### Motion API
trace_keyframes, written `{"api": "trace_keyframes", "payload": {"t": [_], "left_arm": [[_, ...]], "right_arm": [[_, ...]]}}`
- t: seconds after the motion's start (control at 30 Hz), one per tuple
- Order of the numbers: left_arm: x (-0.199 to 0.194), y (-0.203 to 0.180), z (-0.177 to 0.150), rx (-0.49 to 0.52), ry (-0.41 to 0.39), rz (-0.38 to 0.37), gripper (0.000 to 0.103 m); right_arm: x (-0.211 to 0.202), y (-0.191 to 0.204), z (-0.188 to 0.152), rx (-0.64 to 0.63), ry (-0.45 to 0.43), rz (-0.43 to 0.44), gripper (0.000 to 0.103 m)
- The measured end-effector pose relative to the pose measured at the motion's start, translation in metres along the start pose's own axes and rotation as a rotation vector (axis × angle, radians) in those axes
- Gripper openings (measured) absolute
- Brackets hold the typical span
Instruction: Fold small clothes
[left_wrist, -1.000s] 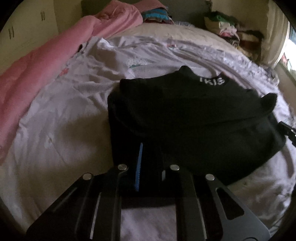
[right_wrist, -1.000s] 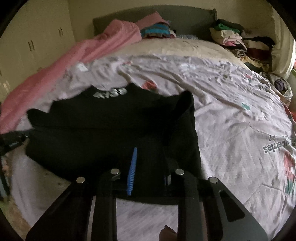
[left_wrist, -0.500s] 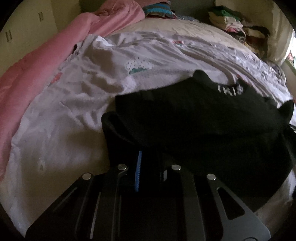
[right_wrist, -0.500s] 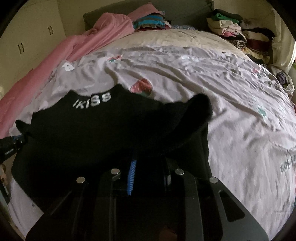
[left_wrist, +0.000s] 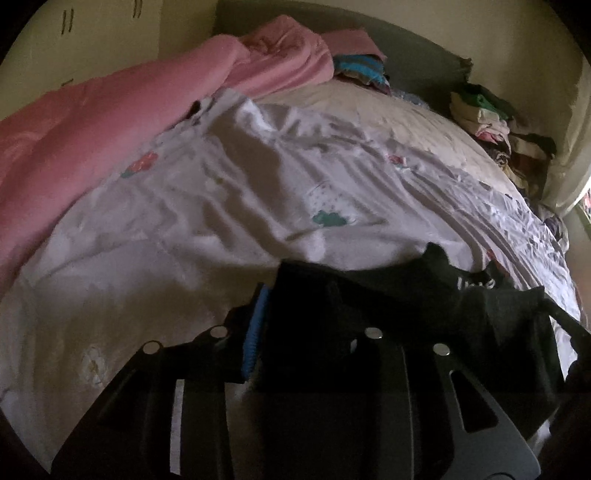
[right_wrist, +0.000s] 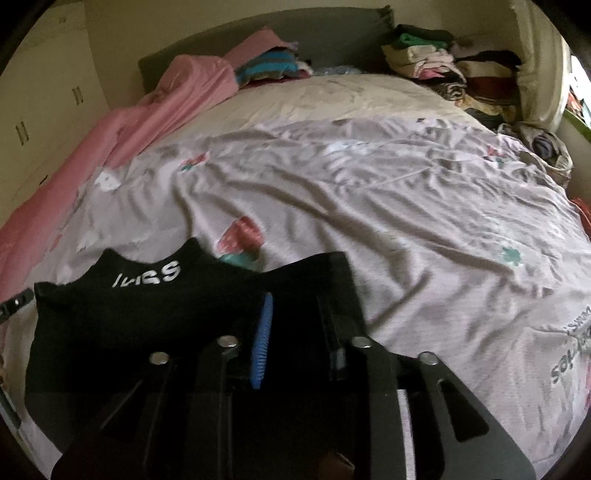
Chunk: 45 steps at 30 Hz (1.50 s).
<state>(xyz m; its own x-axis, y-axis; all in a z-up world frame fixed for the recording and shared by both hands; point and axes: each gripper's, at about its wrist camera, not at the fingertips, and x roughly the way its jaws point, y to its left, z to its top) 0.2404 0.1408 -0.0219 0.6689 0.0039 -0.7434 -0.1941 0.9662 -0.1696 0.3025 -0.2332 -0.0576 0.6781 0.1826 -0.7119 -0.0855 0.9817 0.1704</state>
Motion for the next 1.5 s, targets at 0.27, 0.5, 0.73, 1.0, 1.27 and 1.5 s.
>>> {"api": "trace_keyframes", "payload": {"t": [0.27, 0.5, 0.73, 1.0, 1.27, 1.5], "left_arm": [[0.024, 0.004, -0.013, -0.004, 0.072, -0.068, 0.022], [0.002, 0.000, -0.010, 0.047, -0.009, -0.032, 0.003], [0.016, 0.006, -0.019, 0.057, 0.022, -0.018, 0.004], [-0.019, 0.008, -0.026, 0.034, -0.014, -0.069, 0.028], [-0.047, -0.001, -0.058, 0.038, 0.034, -0.138, 0.049], [-0.047, -0.003, -0.089, 0.043, 0.102, -0.064, 0.053]], "right_arm": [[0.012, -0.017, -0.012, 0.039, 0.059, 0.005, 0.020], [-0.023, -0.028, -0.019, 0.086, -0.054, 0.003, 0.006], [-0.011, -0.031, -0.029, 0.098, -0.015, -0.034, 0.007], [-0.036, -0.035, -0.051, 0.146, 0.009, 0.028, 0.035], [-0.070, -0.037, -0.088, 0.136, 0.047, 0.078, 0.041], [-0.084, -0.040, -0.107, 0.132, 0.068, 0.074, 0.033]]}}
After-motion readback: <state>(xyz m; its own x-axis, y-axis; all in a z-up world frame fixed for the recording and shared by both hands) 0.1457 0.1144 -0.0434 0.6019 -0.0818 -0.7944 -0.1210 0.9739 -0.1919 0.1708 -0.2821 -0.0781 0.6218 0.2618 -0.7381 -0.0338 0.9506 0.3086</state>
